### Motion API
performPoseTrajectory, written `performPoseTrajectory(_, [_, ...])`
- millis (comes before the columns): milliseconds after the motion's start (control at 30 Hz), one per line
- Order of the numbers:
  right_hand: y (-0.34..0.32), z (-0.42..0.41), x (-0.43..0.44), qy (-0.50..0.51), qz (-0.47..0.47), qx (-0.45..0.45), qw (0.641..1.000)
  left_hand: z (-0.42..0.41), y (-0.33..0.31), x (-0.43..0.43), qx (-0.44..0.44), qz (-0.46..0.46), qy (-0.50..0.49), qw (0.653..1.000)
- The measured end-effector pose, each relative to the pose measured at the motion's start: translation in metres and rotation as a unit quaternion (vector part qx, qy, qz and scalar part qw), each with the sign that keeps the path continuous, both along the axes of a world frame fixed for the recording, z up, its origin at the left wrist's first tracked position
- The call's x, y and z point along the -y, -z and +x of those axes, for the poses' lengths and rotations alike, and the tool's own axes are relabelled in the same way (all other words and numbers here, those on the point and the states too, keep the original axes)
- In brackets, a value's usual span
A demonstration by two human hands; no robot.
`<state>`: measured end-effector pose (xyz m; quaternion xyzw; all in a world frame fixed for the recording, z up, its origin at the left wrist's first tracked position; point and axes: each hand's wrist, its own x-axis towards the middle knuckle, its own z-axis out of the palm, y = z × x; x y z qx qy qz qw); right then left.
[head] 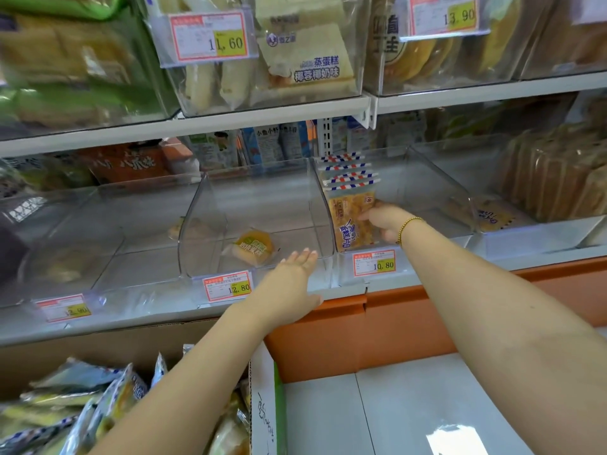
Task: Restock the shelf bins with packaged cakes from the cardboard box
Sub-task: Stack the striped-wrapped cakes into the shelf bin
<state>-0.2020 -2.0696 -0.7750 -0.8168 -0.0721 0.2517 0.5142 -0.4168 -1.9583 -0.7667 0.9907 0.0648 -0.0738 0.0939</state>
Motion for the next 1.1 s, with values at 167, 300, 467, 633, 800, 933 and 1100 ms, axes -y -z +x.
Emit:
performPoseTrajectory(167, [-0.008, -0.018, -0.004, 0.000, -0.147, 0.114, 0.983, -0.004, -0.008, -0.003, -0.018, -0.045, -0.008, 0.999])
performPoseTrajectory(300, [-0.016, -0.029, -0.003, -0.018, -0.202, 0.173, 0.964, -0.028, -0.014, -0.005, 0.026, -0.136, -0.054, 0.989])
performPoseTrajectory(467, [-0.044, -0.062, -0.005, -0.017, -0.240, 0.249, 0.938, -0.085, -0.008, -0.034, 0.127, -0.241, -0.125, 0.954])
performPoseTrajectory(633, [-0.074, -0.144, -0.022, -0.100, -0.230, 0.390, 0.886, -0.164, -0.014, -0.085, 0.195, -0.245, -0.238, 0.920])
performPoseTrajectory(800, [-0.044, -0.252, -0.064, -0.387, -0.207, 0.414, 0.798, -0.243, 0.012, -0.134, 0.000, -0.146, -0.270, 0.952])
performPoseTrajectory(933, [0.000, -0.302, -0.104, -0.496, -0.257, 0.368, 0.743, -0.291, 0.060, -0.168, -0.052, -0.205, -0.345, 0.914])
performPoseTrajectory(1100, [0.040, -0.309, -0.136, -0.445, -0.378, 0.288, 0.759, -0.314, 0.106, -0.184, -0.018, -0.288, -0.457, 0.841])
